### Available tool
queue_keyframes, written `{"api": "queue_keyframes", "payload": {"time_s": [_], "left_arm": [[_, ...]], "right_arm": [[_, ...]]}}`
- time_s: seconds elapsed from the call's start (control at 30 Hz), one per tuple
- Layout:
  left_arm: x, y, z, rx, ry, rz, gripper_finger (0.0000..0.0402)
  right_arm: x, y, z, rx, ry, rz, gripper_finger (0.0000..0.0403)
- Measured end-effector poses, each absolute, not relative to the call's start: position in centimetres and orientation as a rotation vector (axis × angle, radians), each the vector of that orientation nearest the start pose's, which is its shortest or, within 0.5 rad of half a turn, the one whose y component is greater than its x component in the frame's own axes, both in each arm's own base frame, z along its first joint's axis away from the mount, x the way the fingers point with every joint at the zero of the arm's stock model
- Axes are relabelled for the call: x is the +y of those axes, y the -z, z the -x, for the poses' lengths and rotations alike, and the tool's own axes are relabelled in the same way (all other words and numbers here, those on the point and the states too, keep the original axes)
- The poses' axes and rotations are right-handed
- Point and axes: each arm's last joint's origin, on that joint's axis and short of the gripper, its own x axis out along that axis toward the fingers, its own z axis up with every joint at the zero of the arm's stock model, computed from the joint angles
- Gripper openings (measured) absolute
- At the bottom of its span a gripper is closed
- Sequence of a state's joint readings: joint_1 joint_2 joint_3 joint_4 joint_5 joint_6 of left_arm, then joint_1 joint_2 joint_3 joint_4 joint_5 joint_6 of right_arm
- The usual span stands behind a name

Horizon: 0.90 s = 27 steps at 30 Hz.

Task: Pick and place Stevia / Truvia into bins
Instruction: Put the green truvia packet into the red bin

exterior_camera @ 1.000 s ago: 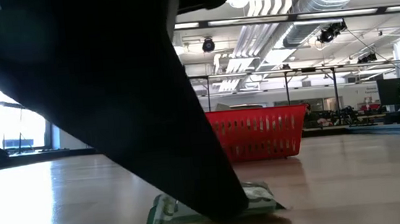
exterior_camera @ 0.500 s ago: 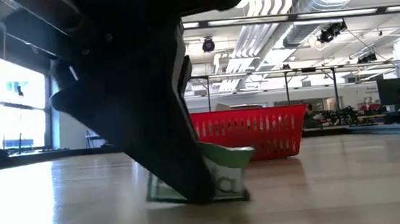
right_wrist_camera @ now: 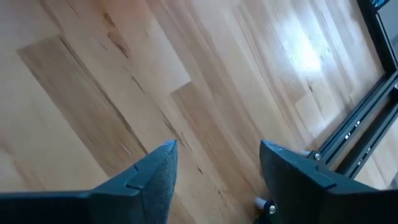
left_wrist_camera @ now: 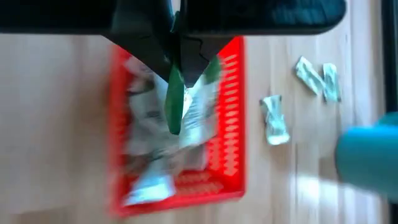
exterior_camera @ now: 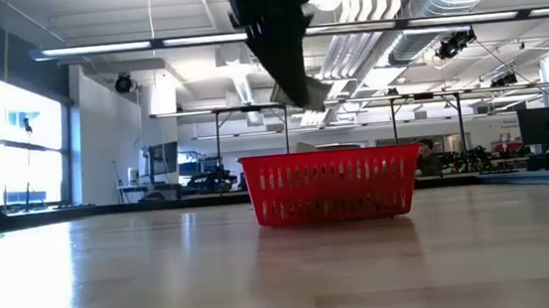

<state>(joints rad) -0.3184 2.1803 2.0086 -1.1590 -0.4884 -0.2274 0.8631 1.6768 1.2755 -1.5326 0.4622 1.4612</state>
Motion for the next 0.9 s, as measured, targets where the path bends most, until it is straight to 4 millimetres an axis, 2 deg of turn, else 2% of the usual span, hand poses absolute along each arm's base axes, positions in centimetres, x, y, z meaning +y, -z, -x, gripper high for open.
{"api": "queue_keyframes", "payload": {"time_s": [0.13,0.3,0.57,0.73,0.9], "left_arm": [[-9.3,-23.6,-43.7,1.254,-0.188,-0.182,0.0046],[-8.0,-22.7,-44.9,1.214,0.018,-0.043,0.0034],[-5.3,-19.2,-44.9,1.229,-0.047,0.029,0.0046],[-4.3,-16.8,-44.1,1.286,-0.029,0.096,0.0037],[-4.9,-16.8,-43.6,1.338,0.024,0.124,0.0054]], "right_arm": [[19.4,-24.1,-17.7,1.220,0.741,0.012,0.0212],[20.0,-24.1,-17.0,1.227,0.711,0.021,0.0212],[20.3,-24.1,-16.7,1.212,0.691,0.045,0.0209],[20.2,-24.0,-16.9,1.214,0.697,0.034,0.0209],[19.7,-24.0,-17.4,1.231,0.725,0.000,0.0209]]}}
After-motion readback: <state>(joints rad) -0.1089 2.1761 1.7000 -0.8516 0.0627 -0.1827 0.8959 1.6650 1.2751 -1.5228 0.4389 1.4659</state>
